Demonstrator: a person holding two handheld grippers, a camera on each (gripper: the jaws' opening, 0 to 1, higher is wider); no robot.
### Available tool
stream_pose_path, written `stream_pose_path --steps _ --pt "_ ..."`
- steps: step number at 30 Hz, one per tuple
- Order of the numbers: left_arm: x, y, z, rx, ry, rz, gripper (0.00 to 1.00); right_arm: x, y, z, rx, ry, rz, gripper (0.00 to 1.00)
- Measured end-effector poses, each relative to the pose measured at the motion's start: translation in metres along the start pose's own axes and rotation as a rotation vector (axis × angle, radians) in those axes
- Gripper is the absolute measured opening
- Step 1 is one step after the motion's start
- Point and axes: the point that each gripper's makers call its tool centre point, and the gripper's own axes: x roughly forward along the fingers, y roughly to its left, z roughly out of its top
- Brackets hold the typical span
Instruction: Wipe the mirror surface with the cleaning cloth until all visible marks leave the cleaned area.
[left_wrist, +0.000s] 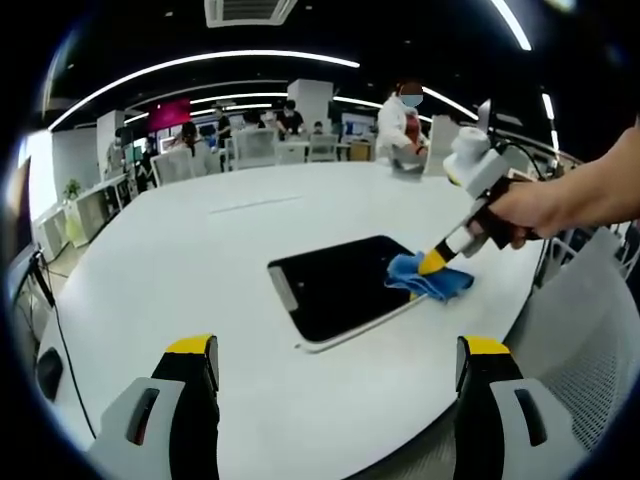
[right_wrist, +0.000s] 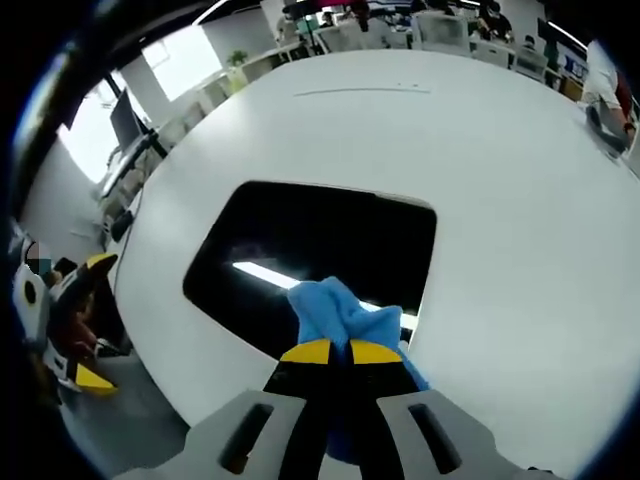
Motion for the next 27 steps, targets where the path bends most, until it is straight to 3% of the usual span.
stream_pose_path --steps 27 --pt "0.000 -0.001 0.000 0.003 -0.001 0.004 0.99 0.006 0.014 0.006 -0.005 -0.020 0.020 0.00"
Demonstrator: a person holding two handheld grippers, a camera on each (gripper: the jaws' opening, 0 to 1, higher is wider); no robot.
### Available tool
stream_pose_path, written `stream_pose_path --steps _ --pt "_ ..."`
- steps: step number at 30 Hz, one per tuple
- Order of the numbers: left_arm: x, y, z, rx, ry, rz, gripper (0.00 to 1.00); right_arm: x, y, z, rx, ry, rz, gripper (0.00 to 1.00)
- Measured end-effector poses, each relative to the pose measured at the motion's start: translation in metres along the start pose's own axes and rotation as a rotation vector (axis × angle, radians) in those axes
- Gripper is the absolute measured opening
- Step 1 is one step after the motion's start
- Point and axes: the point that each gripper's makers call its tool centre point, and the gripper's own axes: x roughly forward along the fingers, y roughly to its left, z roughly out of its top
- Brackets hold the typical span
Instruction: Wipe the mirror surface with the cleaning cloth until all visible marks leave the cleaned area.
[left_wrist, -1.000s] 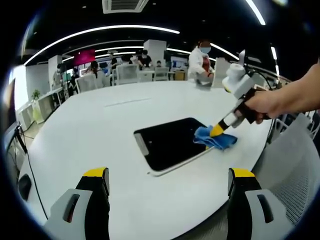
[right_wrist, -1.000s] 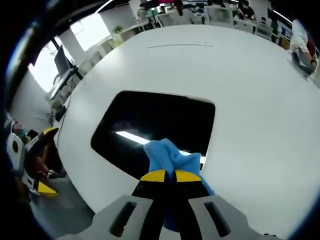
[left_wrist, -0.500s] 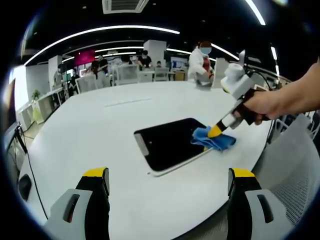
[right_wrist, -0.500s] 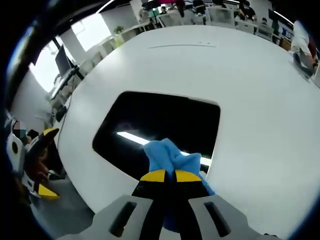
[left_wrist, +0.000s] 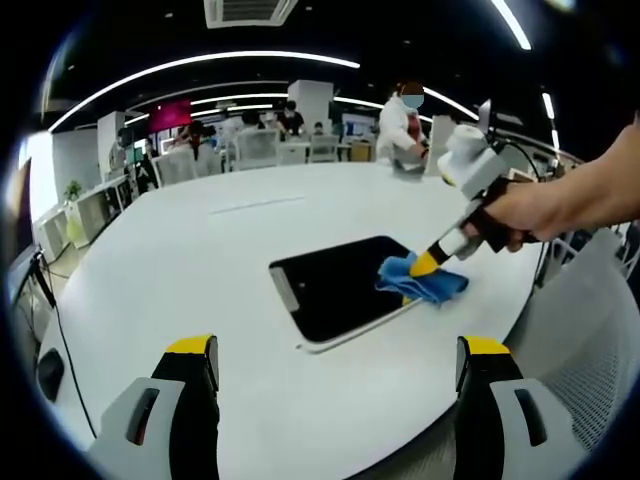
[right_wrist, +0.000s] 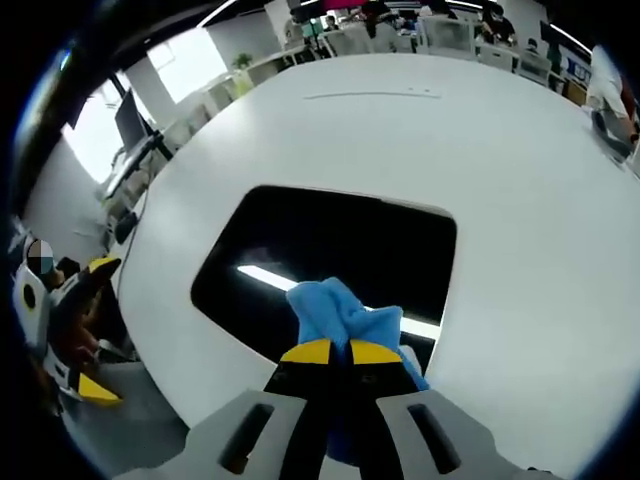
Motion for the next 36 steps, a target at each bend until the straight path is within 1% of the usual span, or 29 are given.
stream_pose_path --steps 25,36 --pt "0.001 0.000 -0.002 0.000 0.001 -0.004 0.99 0.002 0.003 0.002 0.001 0.005 0.010 0.00" --pt "0.001 0.000 -0.001 0.007 0.002 -0.002 0.99 0.010 0.023 0.006 -0.039 0.017 0.035 0.00"
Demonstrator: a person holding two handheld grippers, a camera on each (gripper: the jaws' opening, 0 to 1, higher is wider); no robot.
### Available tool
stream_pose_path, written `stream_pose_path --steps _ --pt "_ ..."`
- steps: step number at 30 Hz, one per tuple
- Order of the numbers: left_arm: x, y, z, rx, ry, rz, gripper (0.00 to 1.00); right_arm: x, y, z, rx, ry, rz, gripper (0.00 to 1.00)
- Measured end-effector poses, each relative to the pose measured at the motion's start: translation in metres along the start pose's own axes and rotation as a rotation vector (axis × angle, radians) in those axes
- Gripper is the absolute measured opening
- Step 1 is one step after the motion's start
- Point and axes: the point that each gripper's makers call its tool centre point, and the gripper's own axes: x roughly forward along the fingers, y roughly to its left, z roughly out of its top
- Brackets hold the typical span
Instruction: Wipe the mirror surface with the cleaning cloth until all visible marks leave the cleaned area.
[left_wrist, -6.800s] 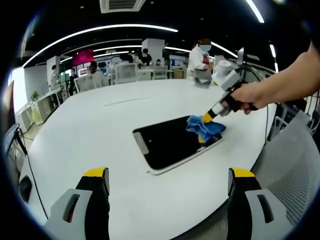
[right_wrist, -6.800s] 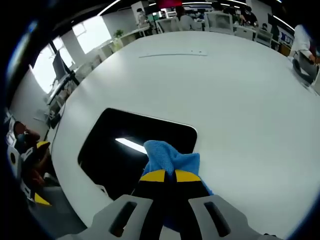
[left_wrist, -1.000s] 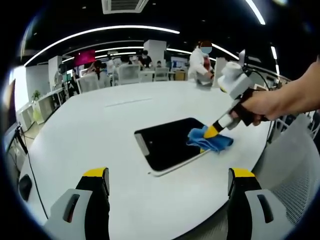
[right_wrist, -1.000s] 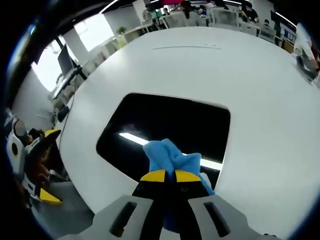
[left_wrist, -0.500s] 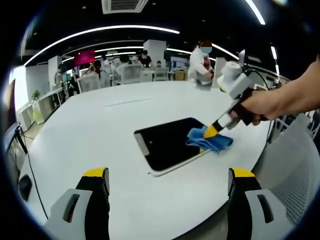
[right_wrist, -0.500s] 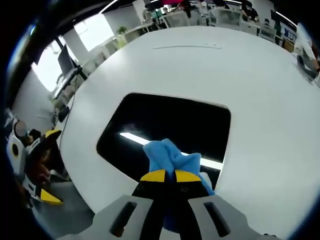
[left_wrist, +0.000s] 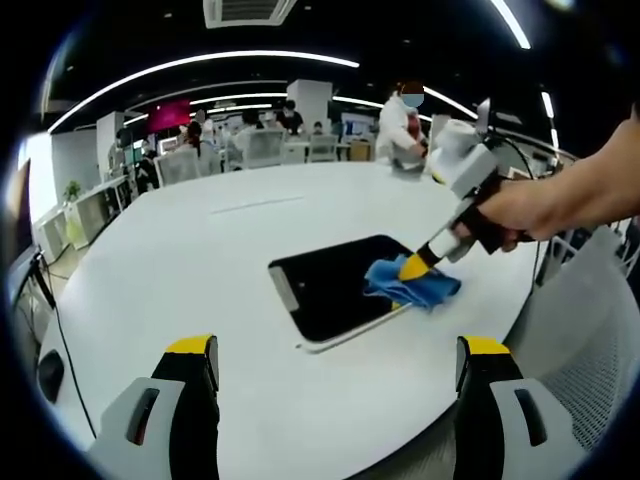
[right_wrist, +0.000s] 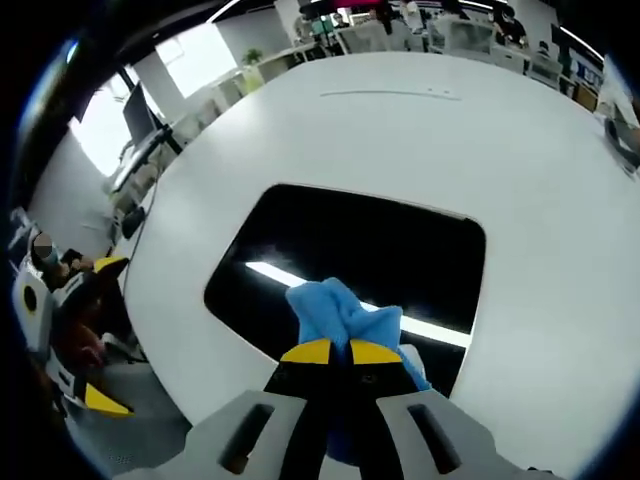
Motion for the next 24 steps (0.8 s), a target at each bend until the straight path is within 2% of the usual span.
stream_pose_path --steps 24 --pt "0.001 -0.003 -0.001 -0.002 0.005 -0.017 0.99 0.016 0.033 0.013 -0.072 0.010 0.053 0.00"
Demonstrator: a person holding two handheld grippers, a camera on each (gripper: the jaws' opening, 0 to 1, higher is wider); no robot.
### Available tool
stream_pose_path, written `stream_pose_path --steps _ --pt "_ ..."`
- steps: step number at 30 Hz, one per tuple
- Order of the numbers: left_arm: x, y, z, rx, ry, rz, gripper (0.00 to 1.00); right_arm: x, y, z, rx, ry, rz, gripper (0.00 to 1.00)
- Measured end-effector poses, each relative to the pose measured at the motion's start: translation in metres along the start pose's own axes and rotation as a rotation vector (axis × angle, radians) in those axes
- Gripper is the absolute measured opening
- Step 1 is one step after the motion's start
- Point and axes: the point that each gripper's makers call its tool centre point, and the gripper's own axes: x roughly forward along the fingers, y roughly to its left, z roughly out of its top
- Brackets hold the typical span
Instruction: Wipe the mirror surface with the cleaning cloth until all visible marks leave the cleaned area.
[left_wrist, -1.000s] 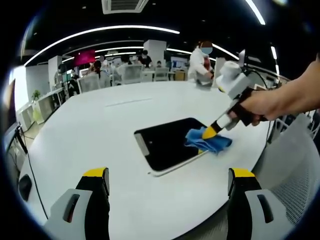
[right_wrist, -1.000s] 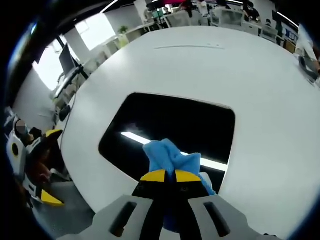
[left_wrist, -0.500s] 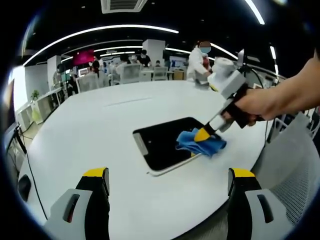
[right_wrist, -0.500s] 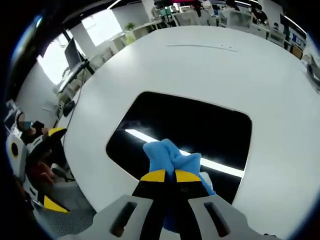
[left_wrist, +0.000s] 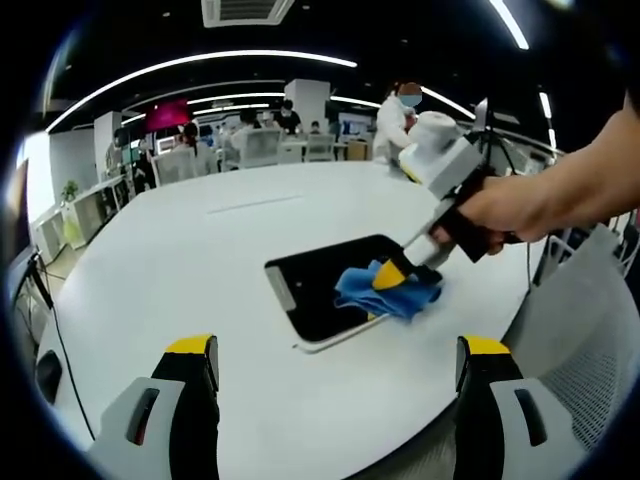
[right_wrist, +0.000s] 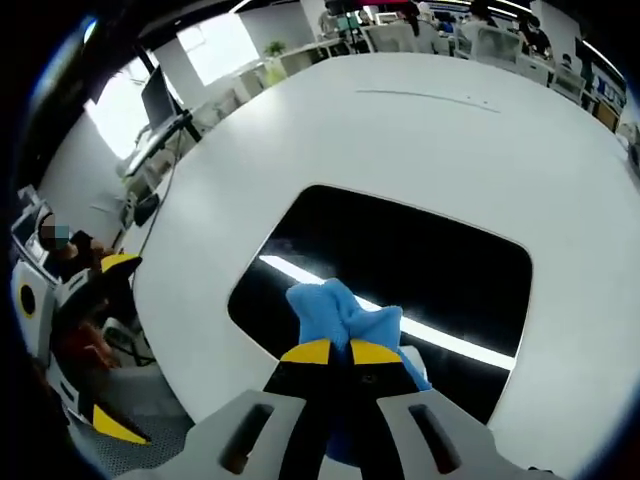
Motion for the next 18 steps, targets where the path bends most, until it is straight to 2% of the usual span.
stream_pose_path --steps 5,6,7,8,18 --pt "0.000 0.001 0.000 -0.003 -0.002 0.002 0.99 0.004 0.009 0.003 -0.035 -0.002 0.004 0.00" --pt "0.000 0.001 0.000 -0.005 -0.004 0.003 0.99 0.005 0.009 0.004 -0.051 0.001 -0.001 0.00" --pt "0.000 0.001 0.000 -0.005 -0.005 0.005 0.99 0.005 0.009 0.005 -0.111 0.005 -0.020 0.00" --pt "0.000 0.001 0.000 -0.007 -0.006 0.005 0.99 0.006 0.011 0.005 -0.123 0.007 -0.024 0.00" --pt "0.000 0.002 0.001 -0.009 -0.010 0.006 0.99 0.015 0.029 0.012 -0.180 0.031 -0.028 0.00"
